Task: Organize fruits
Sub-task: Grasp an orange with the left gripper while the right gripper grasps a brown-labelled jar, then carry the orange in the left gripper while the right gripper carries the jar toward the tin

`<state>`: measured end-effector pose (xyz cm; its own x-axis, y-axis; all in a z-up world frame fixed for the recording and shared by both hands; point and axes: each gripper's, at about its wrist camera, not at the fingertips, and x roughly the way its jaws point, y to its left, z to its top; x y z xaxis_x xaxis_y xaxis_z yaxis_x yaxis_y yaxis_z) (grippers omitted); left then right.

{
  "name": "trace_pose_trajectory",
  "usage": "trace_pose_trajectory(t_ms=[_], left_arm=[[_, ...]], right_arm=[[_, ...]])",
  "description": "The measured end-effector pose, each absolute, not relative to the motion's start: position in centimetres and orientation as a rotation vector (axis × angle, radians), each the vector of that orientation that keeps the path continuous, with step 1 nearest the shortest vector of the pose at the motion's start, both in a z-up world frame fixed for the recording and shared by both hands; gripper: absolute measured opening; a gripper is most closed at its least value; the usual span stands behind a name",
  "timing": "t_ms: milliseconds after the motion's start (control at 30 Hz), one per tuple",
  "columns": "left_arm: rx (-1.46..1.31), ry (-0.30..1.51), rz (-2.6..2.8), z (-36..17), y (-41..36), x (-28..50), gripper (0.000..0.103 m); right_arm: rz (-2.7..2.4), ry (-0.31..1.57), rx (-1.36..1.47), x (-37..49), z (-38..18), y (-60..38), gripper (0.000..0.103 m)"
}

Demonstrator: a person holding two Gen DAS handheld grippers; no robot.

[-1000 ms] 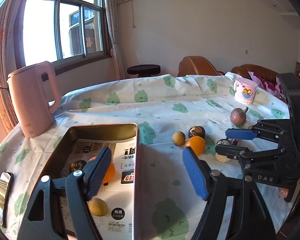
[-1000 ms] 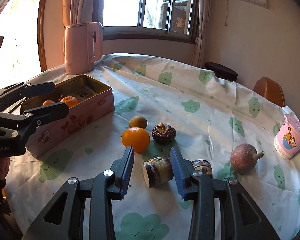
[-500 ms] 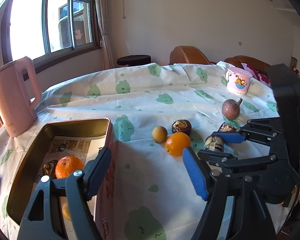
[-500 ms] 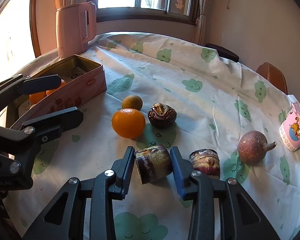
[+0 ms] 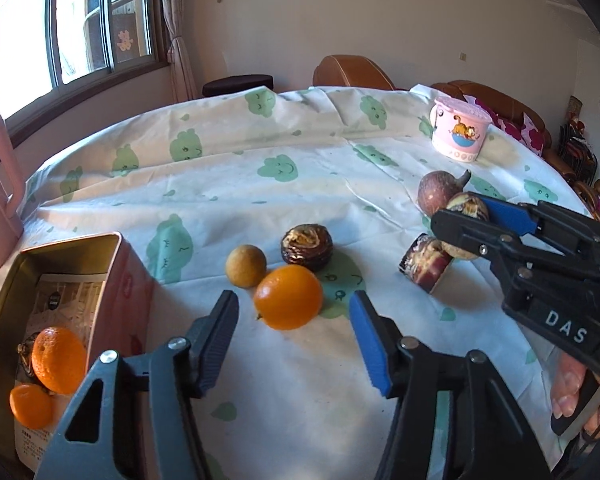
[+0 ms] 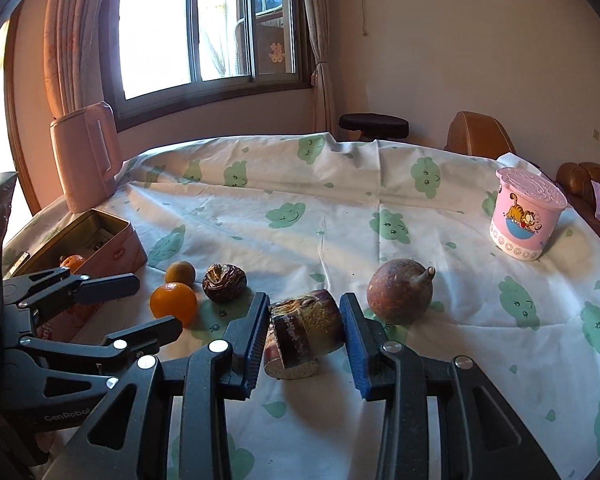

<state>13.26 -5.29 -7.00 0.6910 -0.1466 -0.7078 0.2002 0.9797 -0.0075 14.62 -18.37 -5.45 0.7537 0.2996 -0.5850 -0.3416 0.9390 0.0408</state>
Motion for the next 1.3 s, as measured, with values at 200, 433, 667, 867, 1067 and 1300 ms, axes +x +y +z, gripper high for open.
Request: trace_pose_trajectory(t_ms=[200,433,667,867,1067,1300], left_arm=[[0.052,0.859,-0.199,-8.0,-5.4,14.8,0.04],[0.041,0.816,-0.201,-7.5,-5.2,14.0,0.04],[0.048,0.74,-0.196,-6.4,-5.2,13.0,0.04],[0.069,0.689,-0.184,-5.8,-5.4,12.3,0.04],[0.09,0.654,-0.168,-5.4,-5.6,11.8,0.04],[0.099,0.61,-0.151,-5.0,-5.6,11.1,0.04]], right_arm=[[0.359,0.621,-0.08,14.5,-5.5,-18.1,0.038],[0.379,0.601,-0.059,14.1,-5.3,-18.6,0.038],[0.402,0.562,-0.068,13.4,-4.9,-18.5,0.038],[0.419,0.522,-0.075,12.7,-4.5,-18.5,0.038],[0.427,0.504,-0.082,12.4,-4.4,-18.3,0.038],[0.43,0.472,-0.08,11.9,-4.1,-18.5,0.038]])
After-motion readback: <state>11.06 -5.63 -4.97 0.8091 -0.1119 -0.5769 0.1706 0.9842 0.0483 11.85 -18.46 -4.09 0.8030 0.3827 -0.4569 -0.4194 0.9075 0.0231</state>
